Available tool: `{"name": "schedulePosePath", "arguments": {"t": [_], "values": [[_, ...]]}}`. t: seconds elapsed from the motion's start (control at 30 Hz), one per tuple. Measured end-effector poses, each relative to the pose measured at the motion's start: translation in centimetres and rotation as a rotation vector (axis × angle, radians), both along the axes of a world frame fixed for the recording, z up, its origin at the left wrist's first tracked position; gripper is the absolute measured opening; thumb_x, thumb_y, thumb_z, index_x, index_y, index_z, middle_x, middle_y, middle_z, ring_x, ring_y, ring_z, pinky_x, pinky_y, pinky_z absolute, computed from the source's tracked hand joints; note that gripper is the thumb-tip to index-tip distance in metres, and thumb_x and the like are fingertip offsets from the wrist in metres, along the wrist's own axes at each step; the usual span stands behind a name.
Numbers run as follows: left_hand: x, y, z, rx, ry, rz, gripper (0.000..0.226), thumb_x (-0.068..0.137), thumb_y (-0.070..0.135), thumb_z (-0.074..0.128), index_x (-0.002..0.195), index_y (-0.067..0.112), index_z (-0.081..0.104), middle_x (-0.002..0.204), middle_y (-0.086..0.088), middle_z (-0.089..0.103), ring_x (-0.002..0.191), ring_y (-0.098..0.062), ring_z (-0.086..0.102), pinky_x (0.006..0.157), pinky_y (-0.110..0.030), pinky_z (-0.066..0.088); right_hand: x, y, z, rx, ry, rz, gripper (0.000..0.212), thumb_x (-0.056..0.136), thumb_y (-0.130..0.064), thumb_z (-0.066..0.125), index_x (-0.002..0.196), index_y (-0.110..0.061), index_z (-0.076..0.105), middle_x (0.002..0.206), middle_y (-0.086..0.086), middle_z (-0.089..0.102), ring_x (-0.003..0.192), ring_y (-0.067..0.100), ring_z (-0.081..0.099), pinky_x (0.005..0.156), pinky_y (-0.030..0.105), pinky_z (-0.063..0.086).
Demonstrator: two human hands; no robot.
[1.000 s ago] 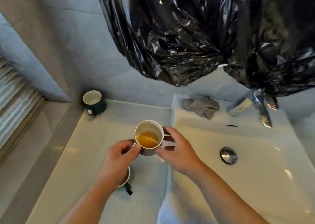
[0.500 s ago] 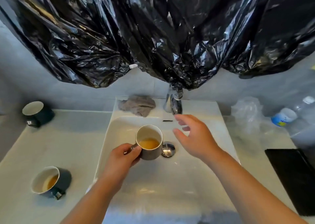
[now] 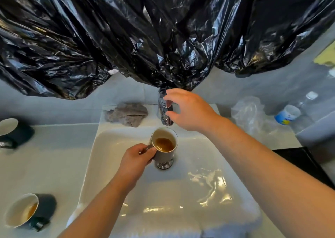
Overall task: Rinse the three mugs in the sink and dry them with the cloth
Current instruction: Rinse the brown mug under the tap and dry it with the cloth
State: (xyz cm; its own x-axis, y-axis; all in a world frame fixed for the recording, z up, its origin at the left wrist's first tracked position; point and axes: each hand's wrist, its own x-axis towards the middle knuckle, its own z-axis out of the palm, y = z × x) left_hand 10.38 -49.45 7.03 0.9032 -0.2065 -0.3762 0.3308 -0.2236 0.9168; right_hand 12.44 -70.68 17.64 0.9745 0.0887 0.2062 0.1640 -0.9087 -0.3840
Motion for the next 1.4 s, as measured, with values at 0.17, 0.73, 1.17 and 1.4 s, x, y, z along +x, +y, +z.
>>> {"name": "schedulePosePath", "arguments": {"t": [0.17, 0.73, 1.17, 1.4], "values": [[0.6, -0.6, -0.6, -0.048, 0.043, -0.02, 0.018, 0.095, 0.015, 0.068, 0.085, 0.001, 0.072, 0.096, -0.024, 0.07, 0.095, -0.031, 0.071, 0.088, -0.036, 0.061, 0.6, 0.3, 0.3, -0.057, -0.021, 0.015, 0.026, 0.085, -0.026, 0.076, 0.105, -0.02, 0.061, 0.115, -0.005, 0.058, 0.094, 0.021, 0.057, 0.072, 0.035, 0.048], [0.4, -1.5, -1.0, -0.074, 0.082, 0.047, 0.017, 0.097, 0.018, 0.066, 0.093, 0.002, 0.071, 0.101, -0.02, 0.071, 0.1, -0.03, 0.071, 0.08, -0.024, 0.058, 3.3, -0.2, 2.2, -0.247, -0.057, 0.159, 0.004, 0.078, -0.012, 0.062, 0.075, -0.014, 0.06, 0.073, -0.005, 0.053, 0.069, 0.022, 0.048, 0.059, 0.032, 0.04], [0.3, -1.8, -1.4, -0.096, 0.078, 0.038, 0.016, 0.097, 0.018, 0.066, 0.088, 0.008, 0.073, 0.093, -0.012, 0.073, 0.096, -0.027, 0.072, 0.087, -0.032, 0.059, 4.7, -0.9, 3.5, -0.054, 0.033, 0.086, 0.013, 0.081, -0.014, 0.069, 0.093, -0.015, 0.072, 0.093, 0.001, 0.072, 0.088, 0.022, 0.064, 0.081, 0.036, 0.057], [0.3, -2.2, -2.5, -0.264, 0.178, 0.043, 0.019, 0.104, 0.012, 0.054, 0.099, -0.002, 0.066, 0.101, -0.018, 0.068, 0.101, -0.029, 0.07, 0.084, -0.03, 0.06, -4.8, -0.2, -6.3, 0.224, -0.3, -0.212, 0.029, 0.091, -0.02, 0.054, 0.111, -0.007, 0.07, 0.119, 0.009, 0.066, 0.116, 0.02, 0.055, 0.1, 0.036, 0.049]]}}
